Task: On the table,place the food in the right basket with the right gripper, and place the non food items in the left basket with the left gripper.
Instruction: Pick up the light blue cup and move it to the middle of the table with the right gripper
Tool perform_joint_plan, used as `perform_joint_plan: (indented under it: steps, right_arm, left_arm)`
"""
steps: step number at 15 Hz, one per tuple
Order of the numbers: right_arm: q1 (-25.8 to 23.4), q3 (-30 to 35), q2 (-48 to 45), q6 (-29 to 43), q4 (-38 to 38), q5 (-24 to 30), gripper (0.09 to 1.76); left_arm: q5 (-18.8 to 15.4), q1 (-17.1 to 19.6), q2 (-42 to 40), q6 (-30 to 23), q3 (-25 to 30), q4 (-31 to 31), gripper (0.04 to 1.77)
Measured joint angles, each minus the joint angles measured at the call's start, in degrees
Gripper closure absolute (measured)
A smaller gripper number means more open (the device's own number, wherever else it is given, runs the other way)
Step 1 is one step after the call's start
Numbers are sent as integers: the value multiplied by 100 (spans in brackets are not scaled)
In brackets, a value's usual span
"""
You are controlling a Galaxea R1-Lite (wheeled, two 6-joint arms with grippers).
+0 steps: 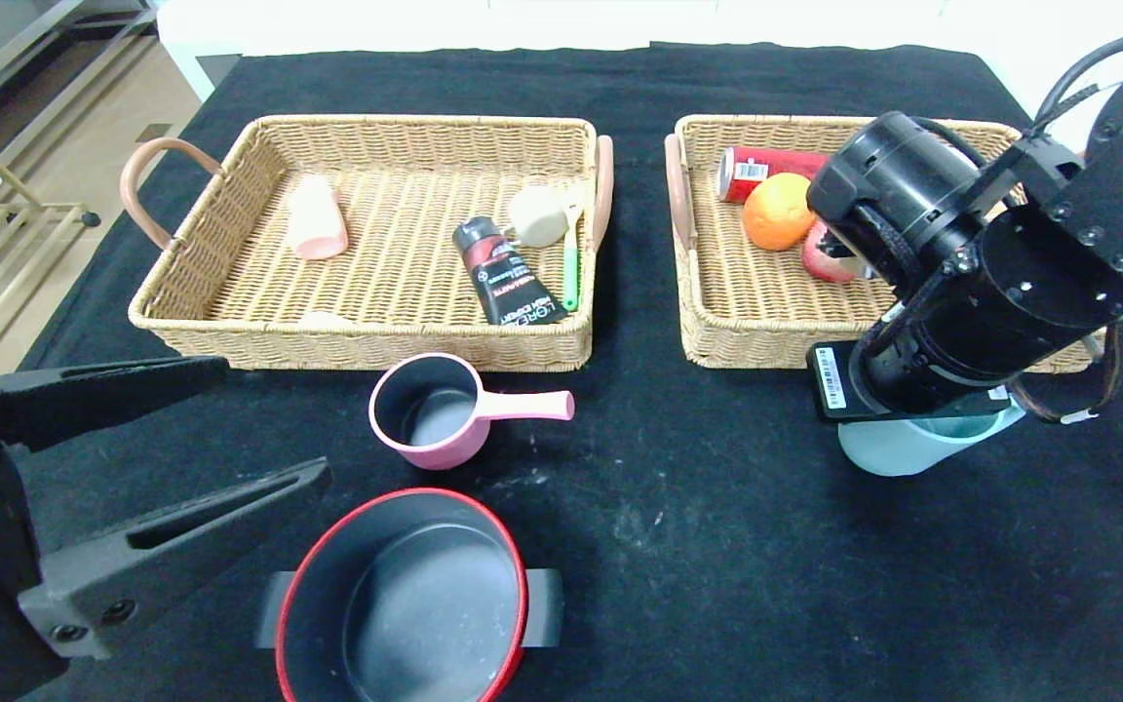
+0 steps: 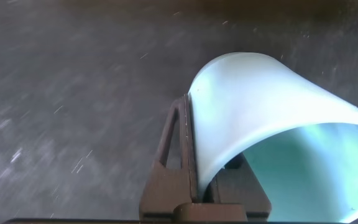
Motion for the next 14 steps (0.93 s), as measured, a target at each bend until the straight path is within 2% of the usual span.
perform_joint_plan:
  steps: [8, 11, 14]
  right_arm:
    - [1119, -113, -445, -96, -72, -369, 165]
    - [1556, -146, -307, -258, -717, -374, 165]
    - [1786, -149, -105, -367, -1412, -374, 165]
  left_arm:
    - [1, 28, 33, -9, -9, 11, 9]
    - [0, 22, 57, 0, -13, 22, 9]
    - [0, 17, 71, -2, -17, 17, 9]
